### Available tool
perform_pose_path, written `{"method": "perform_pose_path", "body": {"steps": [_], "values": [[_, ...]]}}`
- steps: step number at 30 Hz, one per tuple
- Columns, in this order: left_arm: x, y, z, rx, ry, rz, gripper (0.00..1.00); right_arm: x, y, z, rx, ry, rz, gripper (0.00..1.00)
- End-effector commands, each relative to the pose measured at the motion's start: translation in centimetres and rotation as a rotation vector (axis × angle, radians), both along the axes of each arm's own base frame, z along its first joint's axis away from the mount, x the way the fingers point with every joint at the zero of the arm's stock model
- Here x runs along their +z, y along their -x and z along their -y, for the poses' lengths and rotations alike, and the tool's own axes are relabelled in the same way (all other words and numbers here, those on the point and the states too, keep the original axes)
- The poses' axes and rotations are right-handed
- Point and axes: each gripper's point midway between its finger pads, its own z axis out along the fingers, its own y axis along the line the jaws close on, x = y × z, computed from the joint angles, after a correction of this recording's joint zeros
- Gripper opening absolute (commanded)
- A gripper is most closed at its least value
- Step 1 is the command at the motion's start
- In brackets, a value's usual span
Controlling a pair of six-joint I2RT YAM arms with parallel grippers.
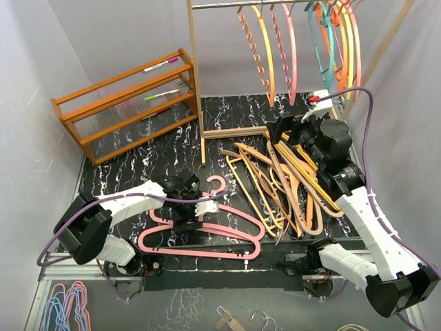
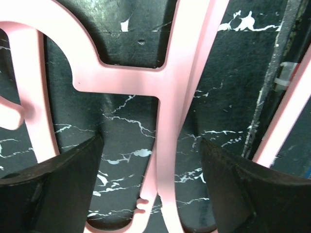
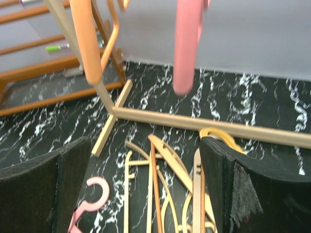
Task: Organize the hangers
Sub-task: Pick up the hanger at the center of the board.
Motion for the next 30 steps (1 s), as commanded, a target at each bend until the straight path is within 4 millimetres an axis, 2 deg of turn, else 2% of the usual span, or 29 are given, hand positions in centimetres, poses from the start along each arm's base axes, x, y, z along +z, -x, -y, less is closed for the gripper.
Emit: {"method": "perform_pose_path", "body": {"steps": [1,2,4,5,8,10,11,13,16,20,25,30], "values": [[-0.6,-0.1,0.0,-0.046,0.014,0.027,0.70,-1.2,1.1,-0.4,0.030,-0.038,-0.025,0.98],[-0.7,0.0,0.0,-0.053,0.017,0.023,0.63,-1.8,1.2,-0.5,0.033,-0.040,-0.039,0.98],[-1.0,0.2,0.0,-0.063,0.016,0.016,0.38,-2.8,1.5,-0.5,0.034,-0.045,-0.064,0.98],[-1.2,0.4,-0.1,-0.065,0.015,0.009,0.31,-3.1,1.6,-0.5,0.033,-0.049,-0.076,0.98],[-1.6,0.7,-0.4,-0.069,0.004,-0.003,0.27,-3.6,2.0,-0.5,0.040,-0.050,-0.096,0.98],[-1.5,0.7,-0.4,-0.072,0.004,-0.002,0.06,-4.3,2.2,-0.6,0.048,-0.046,-0.114,0.98],[-1.3,0.6,-0.3,-0.072,0.010,0.005,0.00,-4.8,2.2,-0.8,0.060,-0.043,-0.128,0.98],[-0.5,0.4,-0.1,-0.079,0.022,0.021,0.00,-6.6,2.6,-1.8,0.117,-0.038,-0.175,0.98],[1.2,-0.1,0.4,-0.085,0.033,0.034,0.00,-9.8,3.9,-4.4,0.274,-0.066,-0.277,0.98],[5.4,-1.3,1.7,-0.088,0.092,0.085,0.00,-13.4,6.3,-7.5,0.474,-0.158,-0.369,0.98],[9.3,-3.3,2.5,-0.079,0.104,0.171,0.00,-16.7,9.0,-9.1,0.619,-0.221,-0.449,0.98],[11.0,-5.0,2.6,-0.077,0.088,0.246,0.00,-18.3,10.8,-9.9,0.704,-0.280,-0.527,0.98]]}}
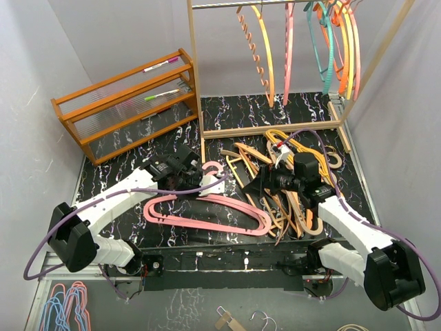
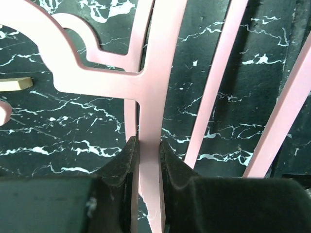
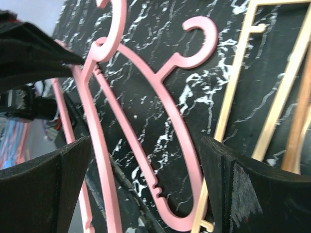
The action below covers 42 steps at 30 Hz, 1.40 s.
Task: Organize the hangers
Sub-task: Pick up the hanger at the center of the board.
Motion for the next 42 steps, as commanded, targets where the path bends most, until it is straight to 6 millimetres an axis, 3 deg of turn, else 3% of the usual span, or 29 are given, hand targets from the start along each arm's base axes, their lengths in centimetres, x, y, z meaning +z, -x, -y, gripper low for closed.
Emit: {"method": "perform_pose_path", "body": {"steps": [1,10,16,21,25,28,31,33,35,36,39,42], "values": [[1.6,-0.4,-0.9,-0.007,-0.043,0.044,0.00,2.9,1.1,-2.0,0.129,-0.149,0.056,0.98],[1.8,-3.0,-2.0,0.004,-0.115,0.181,0.00,2.4,2.7,-2.6,0.183,-0.218,-0.027,0.96],[3.5,-4.7,-1.4,0.016,-0.097,0.229,0.00,1.0,3.1,-1.9,0.135,-0.179,-0.047,0.96],[5.0,-5.6,-0.7,0.022,-0.075,0.245,0.00,-1.3,3.0,-1.1,0.077,-0.127,-0.062,0.96],[5.4,-5.8,-0.2,0.025,-0.062,0.233,0.00,-1.2,2.9,-1.1,0.065,-0.153,-0.043,0.94],[5.3,-6.0,-0.3,0.028,-0.068,0.237,0.00,-0.3,2.6,-1.2,0.057,-0.171,-0.016,0.82],[5.3,-6.1,-0.4,0.031,-0.073,0.239,0.00,0.9,2.4,-1.2,0.046,-0.188,0.024,0.62],[5.1,-6.2,-0.5,0.033,-0.074,0.235,0.00,1.6,2.3,-1.1,0.032,-0.199,0.042,0.42],[4.9,-6.3,-0.6,0.038,-0.075,0.236,0.00,2.0,2.4,-1.0,0.026,-0.213,0.048,0.13],[4.8,-6.4,-0.7,0.040,-0.077,0.239,0.00,2.2,2.4,-1.0,0.021,-0.220,0.049,0.08],[4.7,-6.7,-0.8,0.052,-0.077,0.245,0.00,3.3,2.6,-1.0,0.017,-0.251,0.069,0.08],[5.0,-7.4,-0.7,0.081,-0.075,0.267,0.00,2.5,3.2,-0.8,0.001,-0.265,0.057,0.08]]}}
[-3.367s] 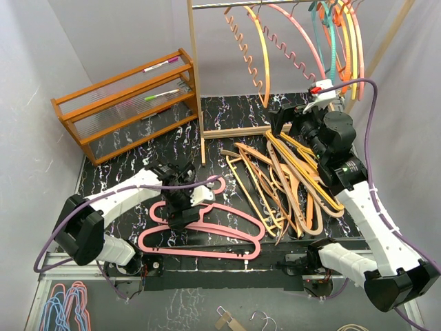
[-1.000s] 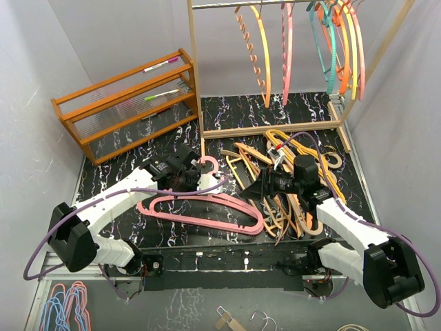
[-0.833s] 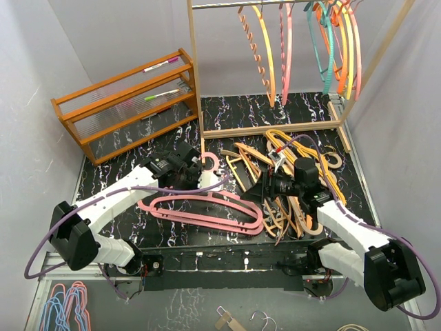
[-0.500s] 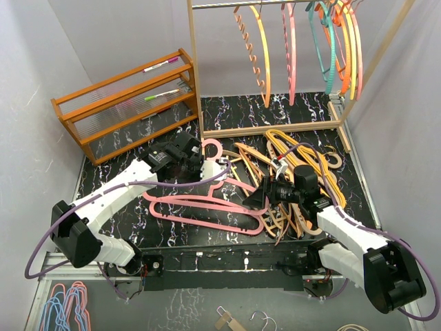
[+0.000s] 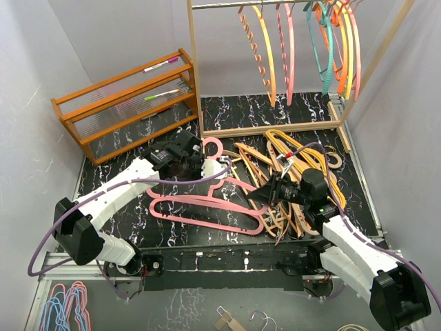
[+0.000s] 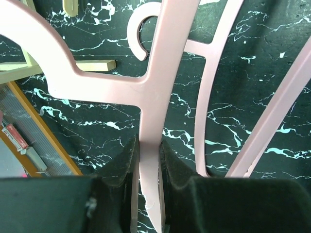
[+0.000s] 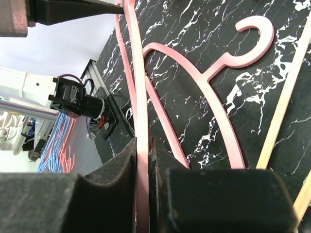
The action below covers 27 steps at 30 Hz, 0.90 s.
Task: Organize the hangers
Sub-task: Pick up the hanger at the center of the board, then place the hanger at the clothesline.
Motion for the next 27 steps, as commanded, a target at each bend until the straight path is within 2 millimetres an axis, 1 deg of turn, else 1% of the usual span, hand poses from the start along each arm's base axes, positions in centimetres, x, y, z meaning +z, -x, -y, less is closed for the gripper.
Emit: {"method": "perform_pose_path", "body": {"steps": [1,2,3,4,5,6,7,8,10,11,13,14,15,16,17,19,21,22,23,24,26,27], "values": [[0.6,-0.9,-0.3,0.054,0.004,0.025,0.10,1.0,-0.9,0.6,-0.086,-0.039,0.050,0.08],[0.7,-1.2,-0.3,0.066,-0.001,0.029,0.33,1.2,-1.1,0.7,-0.100,-0.042,0.056,0.08],[1.3,-1.6,-0.2,0.081,0.001,0.042,0.59,1.4,-1.2,0.8,-0.111,-0.045,0.063,0.08],[2.1,-2.0,-0.2,0.095,-0.001,0.053,0.90,1.8,-1.5,0.9,-0.126,-0.041,0.074,0.08],[3.3,-2.2,0.1,0.098,0.006,0.057,0.96,1.9,-1.7,1.1,-0.139,-0.027,0.080,0.08],[5.1,-2.5,0.5,0.105,0.029,0.066,0.97,3.5,-2.2,1.1,-0.152,-0.023,0.114,0.08],[6.7,-2.3,0.9,0.106,0.051,0.057,0.97,3.8,-2.6,1.4,-0.173,0.000,0.113,0.08],[8.7,-2.3,1.3,0.108,0.085,0.054,0.97,4.3,-3.1,1.7,-0.197,0.025,0.122,0.08],[11.9,-1.2,1.6,0.078,0.124,0.027,0.97,6.4,-4.2,2.5,-0.249,0.082,0.172,0.08],[13.2,-1.0,1.8,0.071,0.145,0.026,0.97,7.3,-4.7,2.9,-0.273,0.113,0.197,0.08],[16.0,-1.5,1.9,0.099,0.185,0.071,0.97,9.5,-5.7,4.0,-0.325,0.176,0.261,0.08],[17.6,-1.9,1.8,0.118,0.210,0.105,0.97,10.8,-5.8,4.3,-0.334,0.194,0.292,0.08],[19.4,-2.3,1.7,0.140,0.236,0.146,0.97,12.4,-6.1,4.7,-0.353,0.210,0.331,0.08],[21.5,-2.7,1.5,0.167,0.273,0.196,0.97,12.7,-6.2,4.9,-0.355,0.235,0.341,0.08],[23.3,-3.2,1.3,0.197,0.303,0.245,0.97,14.0,-6.1,5.1,-0.355,0.243,0.371,0.08],[27.7,-4.6,0.0,0.295,0.377,0.389,0.97,14.9,-5.9,5.3,-0.344,0.273,0.397,0.08],[31.3,-6.5,-2.6,0.431,0.446,0.511,0.97,15.8,-5.5,5.6,-0.338,0.295,0.423,0.08],[32.6,-7.5,-4.1,0.505,0.479,0.554,0.97,16.4,-5.2,5.7,-0.333,0.296,0.441,0.08],[33.8,-8.6,-6.2,0.588,0.502,0.601,0.97,17.1,-5.0,5.8,-0.332,0.296,0.458,0.08],[34.7,-9.1,-7.5,0.641,0.521,0.631,0.97,17.9,-4.8,6.0,-0.340,0.292,0.478,0.08],[35.5,-9.6,-9.2,0.699,0.536,0.663,0.97,19.9,-5.0,6.7,-0.388,0.301,0.527,0.08],[35.5,-9.8,-9.7,0.716,0.537,0.667,0.97,21.1,-5.2,7.3,-0.422,0.307,0.555,0.08]]}}
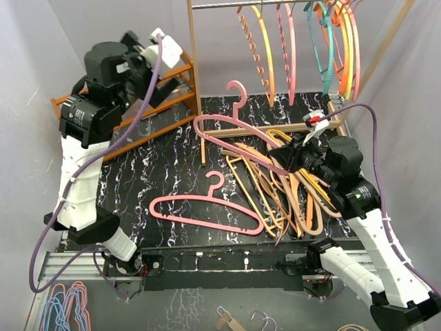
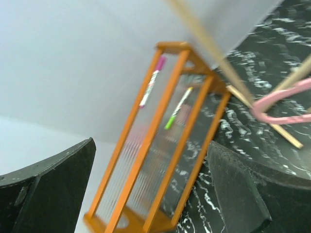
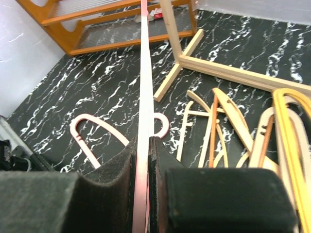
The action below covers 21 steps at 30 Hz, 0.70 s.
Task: Organize the hangers
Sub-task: Place the hanger at the clothesline.
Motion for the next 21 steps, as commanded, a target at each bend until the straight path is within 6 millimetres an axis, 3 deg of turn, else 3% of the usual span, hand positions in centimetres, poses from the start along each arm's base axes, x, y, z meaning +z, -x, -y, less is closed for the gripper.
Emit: {"method": "perform_pose_path", "body": {"steps": [1,7,16,21], "values": [[1.6,-2.0,-4.7,0.223,0.085,0.044,0.97,6.3,-0.3,2.4,-0.113,0.043,0.188,0.08],[1.2,-2.5,-5.1,0.232,0.091,0.035,0.97,14.3,-2.1,5.4,-0.296,0.065,0.387,0.08],[0.7,-3.1,-6.4,0.254,0.109,0.011,0.97,20.4,-4.0,4.7,-0.304,0.007,0.545,0.08],[0.4,-3.2,-6.6,0.256,0.110,0.002,0.97,22.4,-6.1,4.7,-0.350,-0.014,0.574,0.08]]}}
